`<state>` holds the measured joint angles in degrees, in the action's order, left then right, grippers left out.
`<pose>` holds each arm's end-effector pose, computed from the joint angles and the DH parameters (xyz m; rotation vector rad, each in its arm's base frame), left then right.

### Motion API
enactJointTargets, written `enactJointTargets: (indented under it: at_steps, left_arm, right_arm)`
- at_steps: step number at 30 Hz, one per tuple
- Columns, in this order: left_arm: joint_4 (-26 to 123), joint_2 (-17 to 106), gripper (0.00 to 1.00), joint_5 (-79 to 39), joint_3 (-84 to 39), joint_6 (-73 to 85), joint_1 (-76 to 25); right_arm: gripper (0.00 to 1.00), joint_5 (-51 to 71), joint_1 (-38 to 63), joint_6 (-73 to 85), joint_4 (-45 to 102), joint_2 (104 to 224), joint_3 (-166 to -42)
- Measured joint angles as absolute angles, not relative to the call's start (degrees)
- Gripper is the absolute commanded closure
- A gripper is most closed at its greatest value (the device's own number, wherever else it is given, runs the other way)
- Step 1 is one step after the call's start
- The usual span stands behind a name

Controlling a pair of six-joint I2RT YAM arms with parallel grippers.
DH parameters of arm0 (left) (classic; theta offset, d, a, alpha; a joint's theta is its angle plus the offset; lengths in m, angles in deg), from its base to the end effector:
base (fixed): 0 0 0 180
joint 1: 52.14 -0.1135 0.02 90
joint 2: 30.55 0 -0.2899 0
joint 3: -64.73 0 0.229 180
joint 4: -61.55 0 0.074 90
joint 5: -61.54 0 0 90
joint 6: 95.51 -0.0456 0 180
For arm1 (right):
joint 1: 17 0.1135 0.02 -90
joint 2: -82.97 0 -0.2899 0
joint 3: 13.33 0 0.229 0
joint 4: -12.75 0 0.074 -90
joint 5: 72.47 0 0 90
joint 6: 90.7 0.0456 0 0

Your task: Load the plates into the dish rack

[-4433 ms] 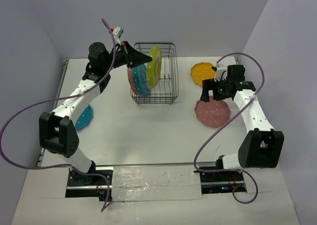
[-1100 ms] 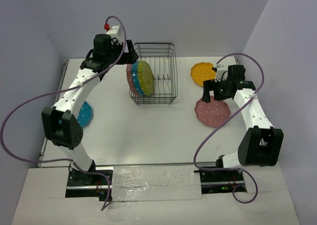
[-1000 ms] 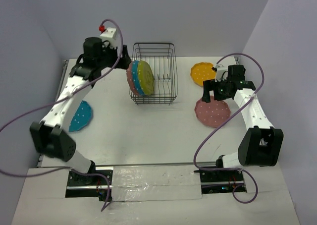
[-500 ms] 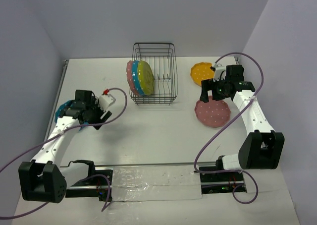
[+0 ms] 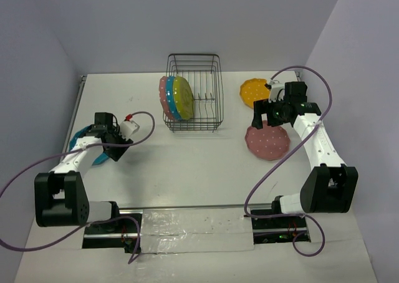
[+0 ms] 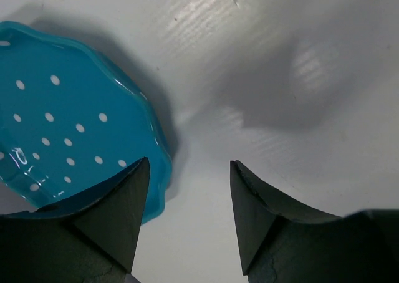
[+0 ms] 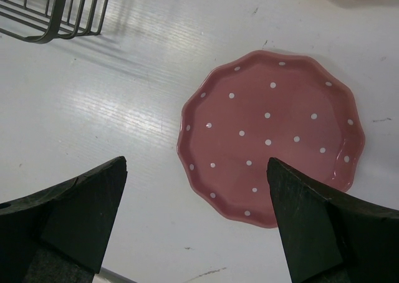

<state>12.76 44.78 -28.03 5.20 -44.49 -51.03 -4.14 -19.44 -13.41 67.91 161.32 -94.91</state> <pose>0.2182 -0.0046 0.2236 0.9322 2.5483 0.1889 0.2623 0.0057 0.3187 -0.3751 2.3915 0.3484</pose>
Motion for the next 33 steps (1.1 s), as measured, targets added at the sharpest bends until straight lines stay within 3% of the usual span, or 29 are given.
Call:
enactJointTargets:
  at_steps: [10,16,20,28,33]
  left_arm:
    - [16.6,54.6,0.47,-28.2,2.2,-42.4,-56.3]
    - [17.5,57.8,0.72,-27.7,1.1,-41.7,-57.8]
    - [17.5,57.7,1.0,-27.1,1.0,-41.7,-57.8]
    - [14.0,55.3,1.0,-23.0,-1.8,-40.1,-58.3]
    - [1.8,48.1,1.0,-10.1,-9.5,-34.4,-58.5]
  right_arm:
    - [0.0,-3.0,-19.4,-13.6,67.9,161.3,-94.9]
    - [0.0,-3.0,-19.4,-13.6,67.9,161.3,-94.9]
    - [0.0,-2.9,-19.4,-13.7,68.0,161.3,-94.9]
    - [0.0,-2.9,-19.4,-13.7,68.0,161.3,-94.9]
    - [0.0,-3.0,-19.4,-13.7,68.0,161.3,-94.9]
